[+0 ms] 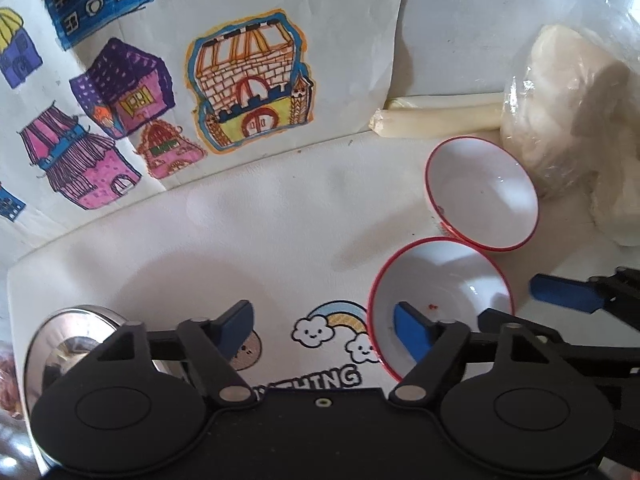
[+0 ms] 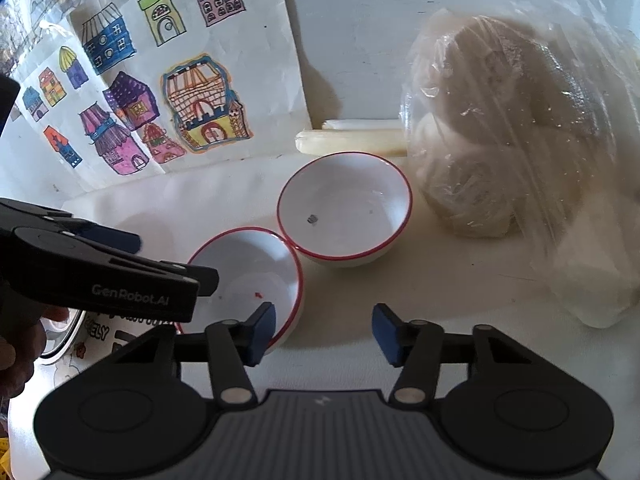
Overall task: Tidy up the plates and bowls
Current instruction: 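Close both tools on the rim of the red-rimmed white bowl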
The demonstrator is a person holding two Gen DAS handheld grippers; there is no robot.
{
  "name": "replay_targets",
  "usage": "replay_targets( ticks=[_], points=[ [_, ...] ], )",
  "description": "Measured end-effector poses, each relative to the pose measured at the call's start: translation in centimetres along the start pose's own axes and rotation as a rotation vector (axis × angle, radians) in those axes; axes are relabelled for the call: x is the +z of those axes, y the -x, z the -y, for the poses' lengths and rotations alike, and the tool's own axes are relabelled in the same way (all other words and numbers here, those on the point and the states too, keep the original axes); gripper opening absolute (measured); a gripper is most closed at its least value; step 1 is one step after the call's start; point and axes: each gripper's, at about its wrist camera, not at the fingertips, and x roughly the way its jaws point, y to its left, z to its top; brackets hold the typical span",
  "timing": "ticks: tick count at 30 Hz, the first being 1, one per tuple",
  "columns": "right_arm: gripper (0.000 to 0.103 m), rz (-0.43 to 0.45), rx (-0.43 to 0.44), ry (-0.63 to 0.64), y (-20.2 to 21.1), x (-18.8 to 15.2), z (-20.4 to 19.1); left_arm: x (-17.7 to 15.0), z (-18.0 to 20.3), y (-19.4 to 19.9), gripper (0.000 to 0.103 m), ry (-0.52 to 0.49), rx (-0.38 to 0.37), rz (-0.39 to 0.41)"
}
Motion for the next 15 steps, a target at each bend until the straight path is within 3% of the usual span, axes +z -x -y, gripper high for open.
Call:
replay_targets(
  ticks=[3, 7, 11, 15],
  points=[
    [0.047, 0.003, 0.019, 0.004, 0.03, -0.08, -0.11, -0.19, -0.28, -0.09, 0.063, 0.019, -0.034, -0.004],
    [0.032, 0.005, 0.049, 0.0, 0.03, -0.12, -0.32, -0.48, -0.7, -0.26, 0.037, 0.048, -0.095, -0.009],
    [0.022, -0.002, 0.071, -0.016, -0.04, 0.03, -0.45, -0.72, -0.81, -0.19, 0.027, 0.055, -0.129, -0.004],
    [0.019, -0.015, 0.081, -0.032, -0.3, 0.06, -0.49, -0.8, -0.59, -0.24, 0.017, 0.06, -0.152, -0.006]
  ],
)
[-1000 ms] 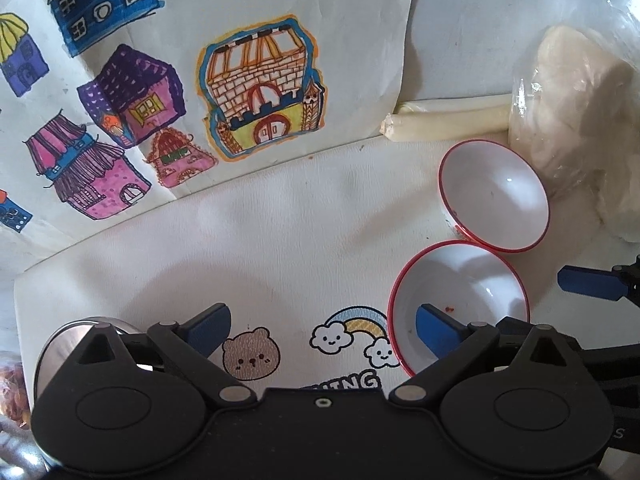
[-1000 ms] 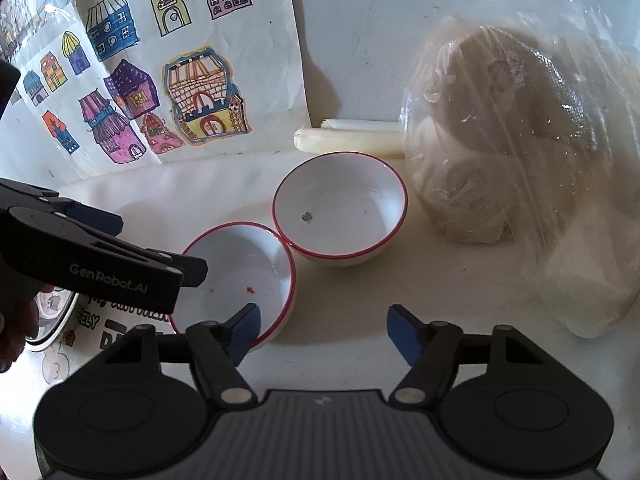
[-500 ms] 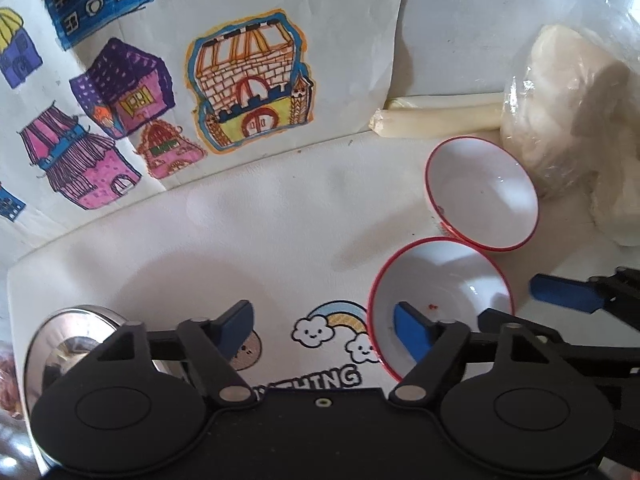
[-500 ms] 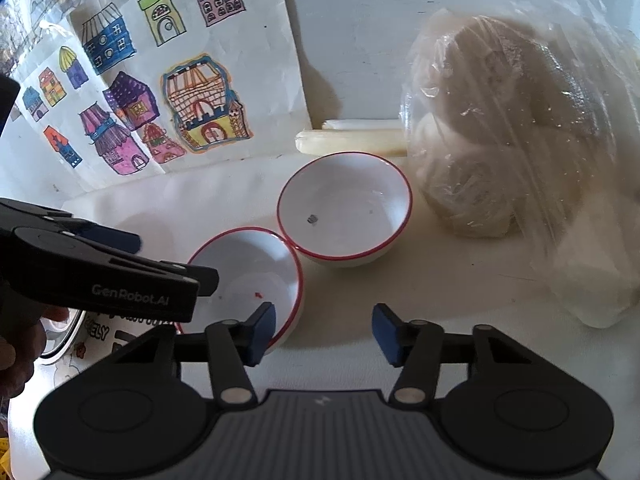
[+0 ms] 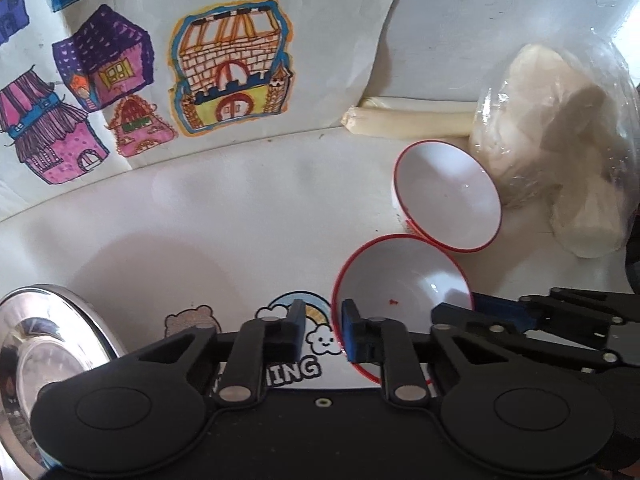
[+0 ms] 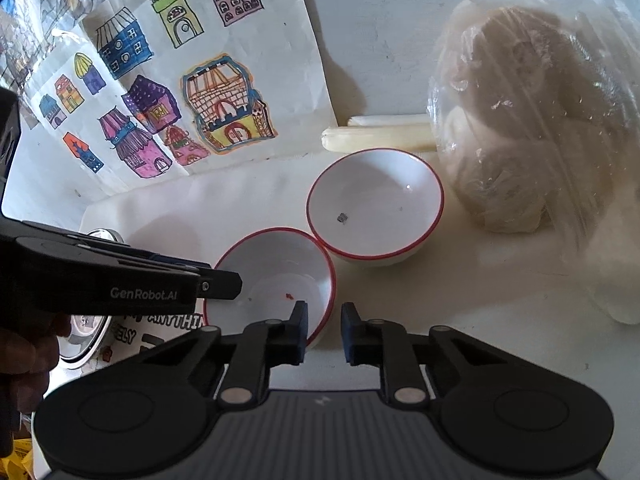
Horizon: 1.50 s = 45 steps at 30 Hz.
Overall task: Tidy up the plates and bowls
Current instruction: 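Close both tools on the rim of the red-rimmed white bowl, then lift the white bowl with both tools and carry it over the steel bowl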
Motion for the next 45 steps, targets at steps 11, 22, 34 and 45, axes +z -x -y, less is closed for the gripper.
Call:
replay_targets(
  ticks=[11, 22, 34, 45],
  points=[
    [0.013, -0.037, 0.023, -0.065, -0.4, 0.2, 0.6, -1.2, 0.0, 0.1, 0.005, 0.101, -0.029, -0.018],
    [0.009, -0.049, 0.044, -0.081, 1.2, -0.6, 0.7, -4.5, -1.0, 2.3, 0.005, 0.316, -0.07, 0.013],
    [0.009, -0.018, 0.082, -0.039, 4.8, -1.0, -1.8, -6.4, -1.7, 7.7, 0.005, 0.332, -0.058, 0.082],
    [0.011, -0.049, 0.161, 0.053, 6.3, -2.4, -5.4, -9.7, -4.1, 10.7, 0.005, 0.406, -0.031, 0.083]
  ],
)
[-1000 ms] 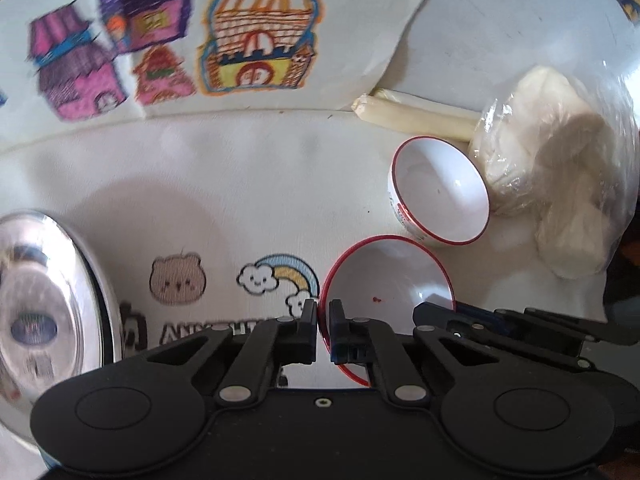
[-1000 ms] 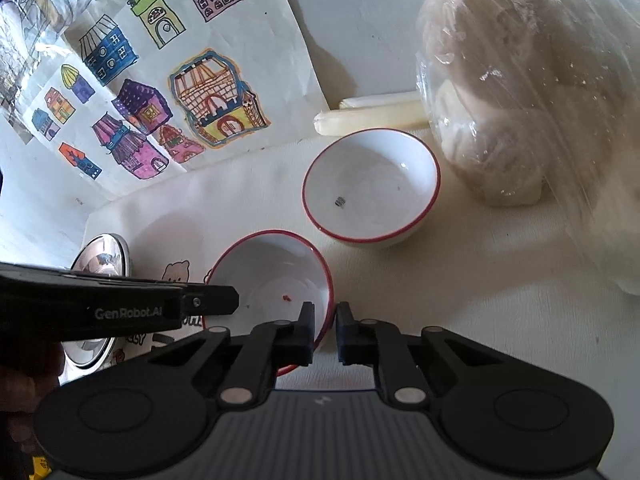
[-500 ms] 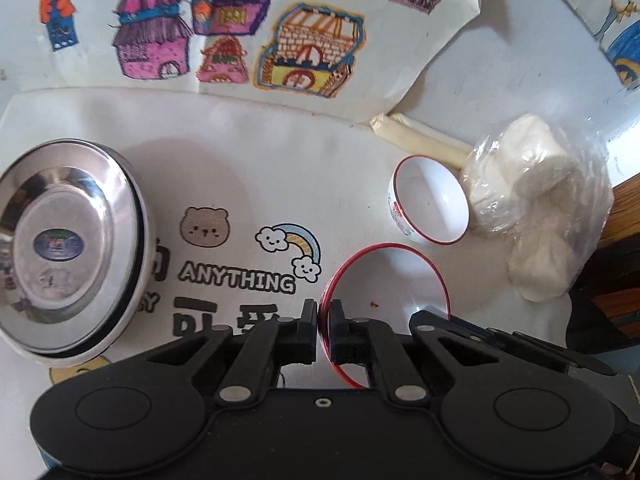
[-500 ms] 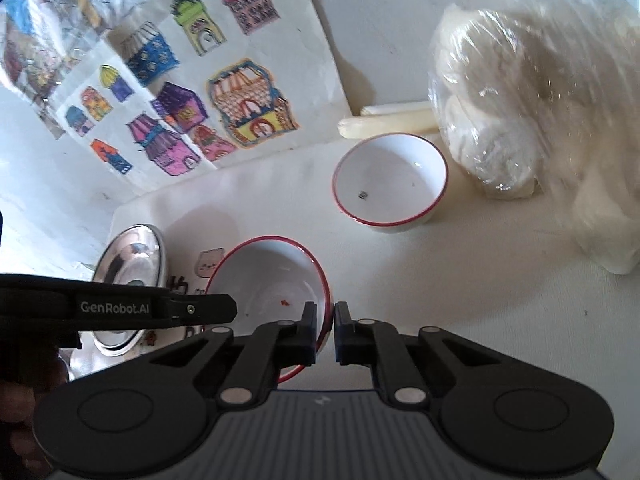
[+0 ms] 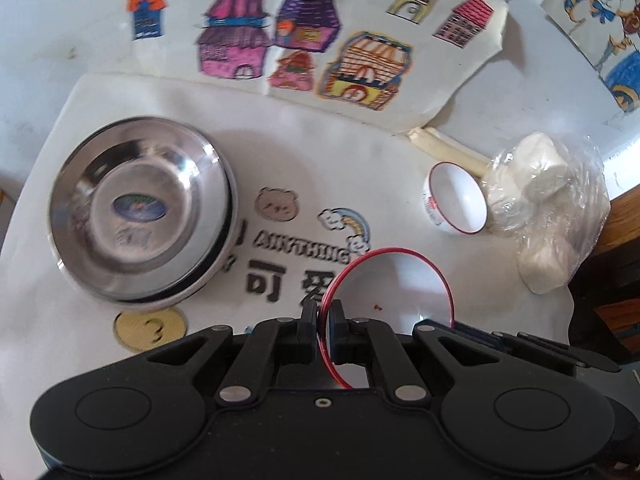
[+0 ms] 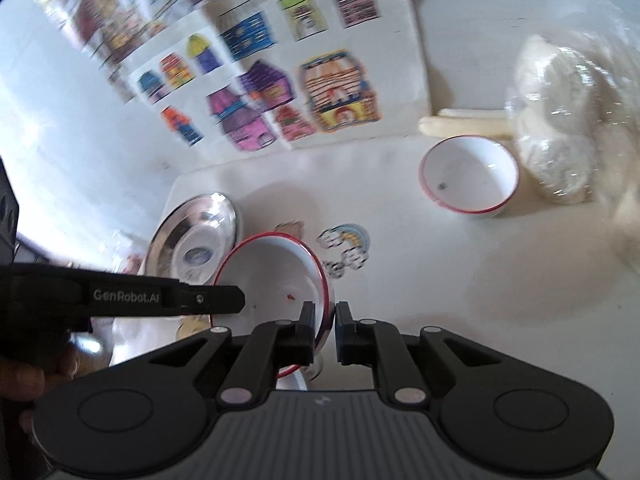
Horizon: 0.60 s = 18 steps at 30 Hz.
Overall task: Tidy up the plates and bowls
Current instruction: 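Lift the white bowl with both tools and carry it over the steel bowl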
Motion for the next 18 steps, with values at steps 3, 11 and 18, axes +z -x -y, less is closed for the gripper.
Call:
replay_targets(
  ticks=[3, 11, 18],
  points=[
    [0.012, -0.026, 0.022, 0.026, 0.1, -0.5, -0.9, -0.9, -0.7, 0.6, 0.005, 0.014, 0.006, -0.004],
    [0.012, -0.101, 0.066, 0.061, 0.0, -2.1, -2.3, -3.3, -2.2, 1.7, 0.005, 0.059, 0.023, -0.029],
    [0.012, -0.162, 0.075, 0.076, -0.4, -3.1, -2.9, -4.7, -2.9, 1.4, 0.005, 0.078, 0.042, -0.063]
  ],
)
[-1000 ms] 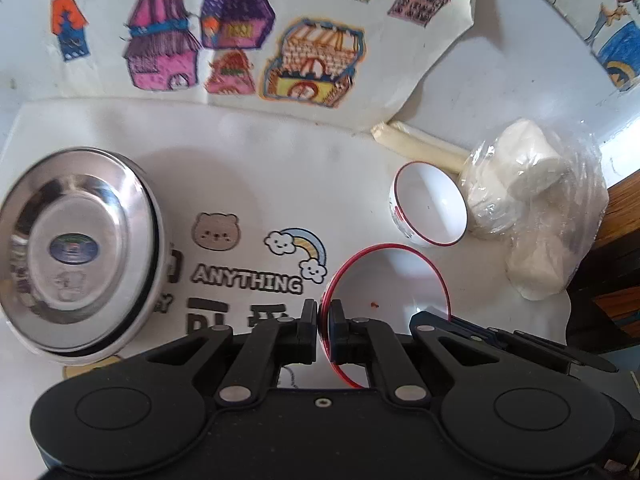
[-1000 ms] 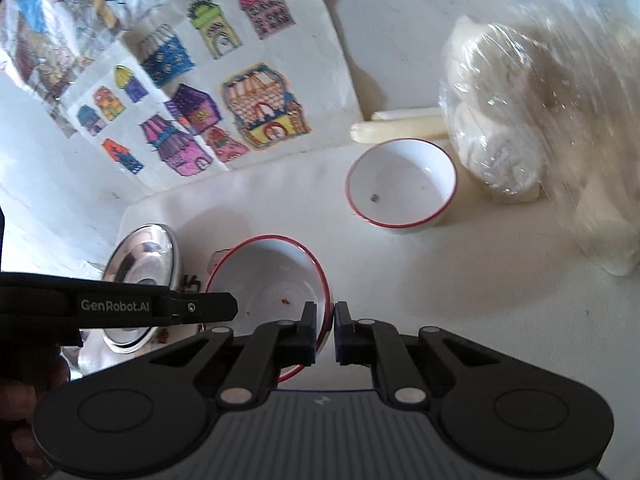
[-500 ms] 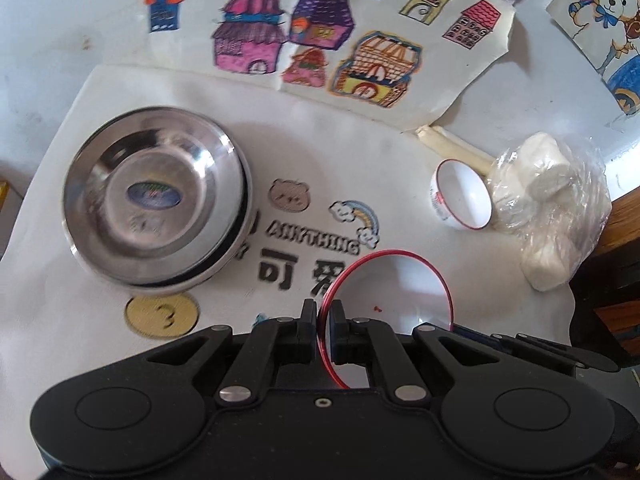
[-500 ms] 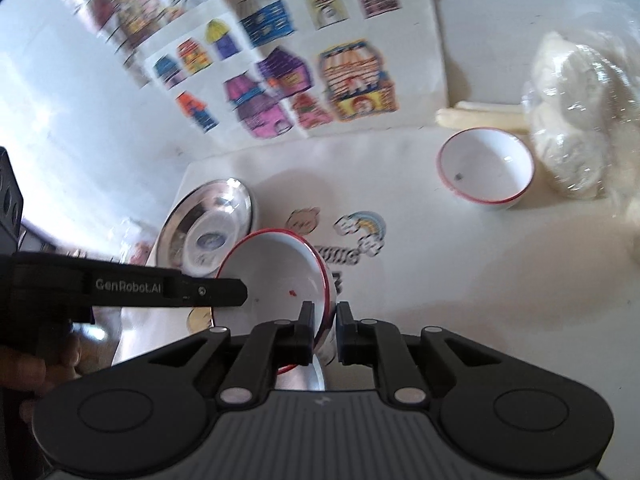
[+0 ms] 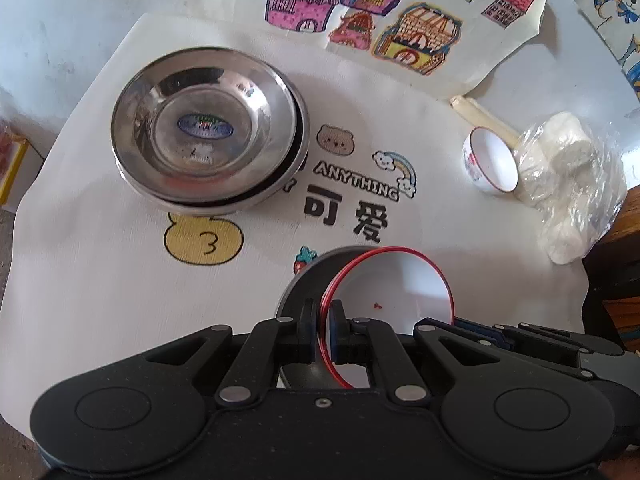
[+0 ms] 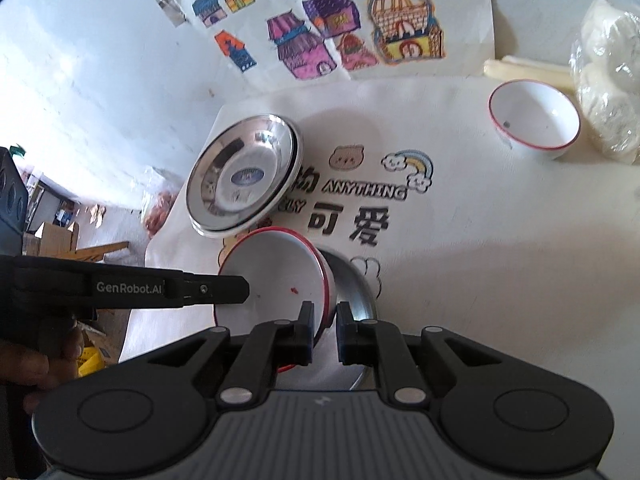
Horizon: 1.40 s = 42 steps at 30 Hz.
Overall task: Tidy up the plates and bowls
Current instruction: 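Lift the white bowl with both tools and carry it over the steel bowl, then lower the white bowl into the steel bowl and open both tools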
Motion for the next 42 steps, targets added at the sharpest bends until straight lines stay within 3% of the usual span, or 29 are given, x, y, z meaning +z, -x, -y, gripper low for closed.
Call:
replay_targets(
  ticks=[10, 42],
  points=[
    [0.012, -0.054, -0.009, -0.008, -1.3, -0.4, -0.2, -0.6, -0.1, -0.9, 0.005, 0.002, 0.043, -0.042],
    [0.015, -0.098, -0.025, -0.017, -2.3, 0.1, 0.6, -0.3, -0.1, -2.3, 0.006, 0.003, 0.079, -0.072]
  ],
)
